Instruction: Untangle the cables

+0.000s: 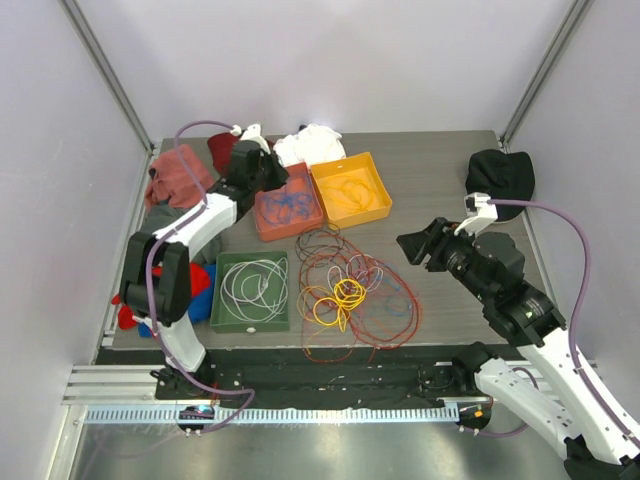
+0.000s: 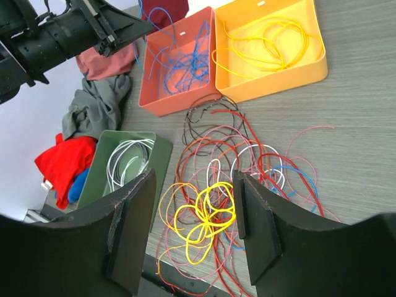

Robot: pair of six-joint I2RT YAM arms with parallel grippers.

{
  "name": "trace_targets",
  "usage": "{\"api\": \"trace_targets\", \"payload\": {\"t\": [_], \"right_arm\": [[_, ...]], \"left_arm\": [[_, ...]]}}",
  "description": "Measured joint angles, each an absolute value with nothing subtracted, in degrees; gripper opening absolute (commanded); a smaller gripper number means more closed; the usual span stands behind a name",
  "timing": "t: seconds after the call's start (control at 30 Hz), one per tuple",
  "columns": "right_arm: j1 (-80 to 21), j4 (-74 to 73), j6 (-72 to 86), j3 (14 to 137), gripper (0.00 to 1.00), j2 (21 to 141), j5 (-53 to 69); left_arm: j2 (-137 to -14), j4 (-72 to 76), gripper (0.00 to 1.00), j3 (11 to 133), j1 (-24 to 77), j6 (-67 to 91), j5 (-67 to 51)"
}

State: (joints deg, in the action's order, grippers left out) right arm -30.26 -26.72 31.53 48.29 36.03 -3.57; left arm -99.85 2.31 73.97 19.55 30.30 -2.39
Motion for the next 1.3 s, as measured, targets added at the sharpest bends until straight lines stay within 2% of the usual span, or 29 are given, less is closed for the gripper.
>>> {"api": "trace_targets", "payload": {"t": [0.03, 0.07, 0.13, 0.17, 0.27, 0.57, 0.73, 0.8, 1.03, 1.3], "right_arm": [[-30.3, -26.8, 31.5, 48.1, 0.61, 36.2, -3.6], [-30.3, -26.9, 31.5, 48.0, 0.61, 36.4, -3.6], [-30.3, -27.1, 31.4, 47.8, 0.60, 36.4, -3.8], [-30.3, -27.2, 31.4, 47.8, 0.60, 36.7, -3.8], [-30.3, -27.3, 31.2, 47.8, 0.60, 37.2, -4.0], [-30.3, -27.0, 31.2, 46.2, 0.60, 37.9, -3.9], [-30.3, -26.3, 31.3, 43.0, 0.59, 37.9, -4.0], [-30.3, -26.2, 31.4, 41.2, 0.59, 37.9, -4.0], [-30.3, -25.1, 31.8, 34.6, 0.57, 40.5, -3.8], [-30.3, -22.6, 34.8, 28.8, 0.54, 45.5, -7.0]], "left_arm": [[-100.7, 2.3, 0.11, 74.3, 19.4, 30.4, -2.7], [-101.6, 2.1, 0.27, 74.6, 19.3, 30.3, -3.2], [-102.7, 1.1, 0.49, 75.1, 19.3, 30.0, -4.2], [-102.8, 0.5, 0.73, 75.1, 19.3, 29.4, -4.4], [-102.1, -1.8, 1.00, 75.6, 19.4, 28.8, -4.5], [-91.5, -11.6, 1.00, 75.4, 19.4, 27.5, 1.1], [-79.2, -12.1, 1.00, 66.9, 20.3, 29.9, 2.5], [-75.1, -12.2, 1.00, 63.3, 22.6, 30.9, 3.1], [-69.0, -12.3, 1.00, 54.5, 40.7, 33.8, 4.6], [-66.5, -12.0, 1.00, 48.5, 46.7, 37.4, 6.3]]}}
